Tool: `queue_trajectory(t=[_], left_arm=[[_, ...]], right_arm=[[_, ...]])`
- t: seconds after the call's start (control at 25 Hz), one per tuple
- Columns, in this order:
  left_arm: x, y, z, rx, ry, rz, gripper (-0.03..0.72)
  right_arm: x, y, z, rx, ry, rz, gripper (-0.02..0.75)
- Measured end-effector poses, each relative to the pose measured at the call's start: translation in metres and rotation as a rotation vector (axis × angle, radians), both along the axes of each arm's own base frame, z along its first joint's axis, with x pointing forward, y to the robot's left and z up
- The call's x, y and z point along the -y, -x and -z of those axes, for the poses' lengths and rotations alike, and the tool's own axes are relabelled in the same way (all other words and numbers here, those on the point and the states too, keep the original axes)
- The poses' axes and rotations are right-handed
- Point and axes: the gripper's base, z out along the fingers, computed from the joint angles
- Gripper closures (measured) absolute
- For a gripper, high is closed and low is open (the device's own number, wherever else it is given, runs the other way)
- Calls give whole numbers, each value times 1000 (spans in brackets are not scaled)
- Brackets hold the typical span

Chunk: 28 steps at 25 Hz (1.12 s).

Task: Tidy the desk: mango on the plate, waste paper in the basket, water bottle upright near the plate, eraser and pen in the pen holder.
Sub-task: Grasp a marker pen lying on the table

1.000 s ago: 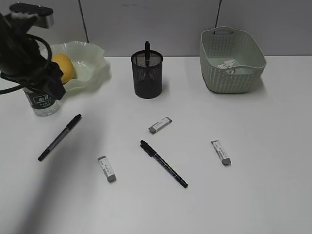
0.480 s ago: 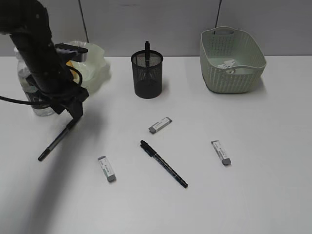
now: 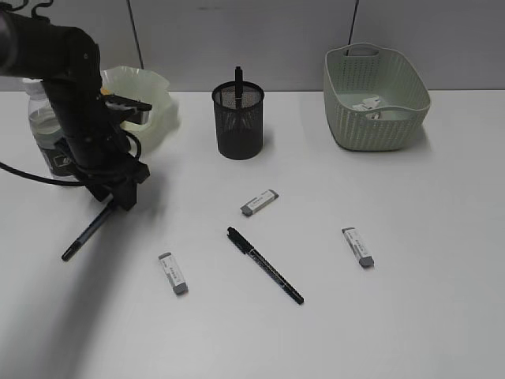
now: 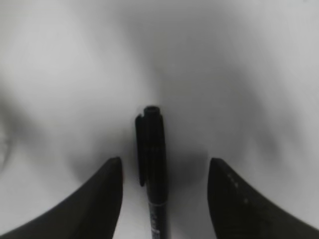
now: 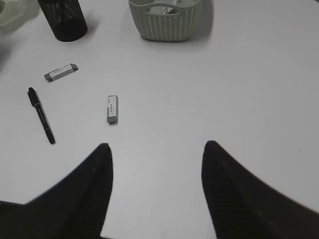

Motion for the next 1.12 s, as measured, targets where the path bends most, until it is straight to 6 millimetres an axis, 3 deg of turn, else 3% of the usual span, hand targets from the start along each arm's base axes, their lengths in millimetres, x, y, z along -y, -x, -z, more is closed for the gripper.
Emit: queue_trajectory(t=[0.28, 0.52, 0.68, 0.92, 1.12], left_arm=[[0, -1, 5, -7, -7, 2, 441], [0, -2, 5, -9, -6, -1, 477], [0, -1, 5, -17, -8, -2, 547], [2, 1, 4, -39, 11, -15, 554], [4, 3, -23, 13, 51, -26, 554]], right_arm=[[0, 0, 0, 1, 0, 0, 281], [0, 0, 0, 1, 0, 0, 281], [0, 0, 0, 1, 0, 0, 281], [0, 0, 0, 2, 0, 0, 281], [0, 0, 0, 2, 0, 0, 281]])
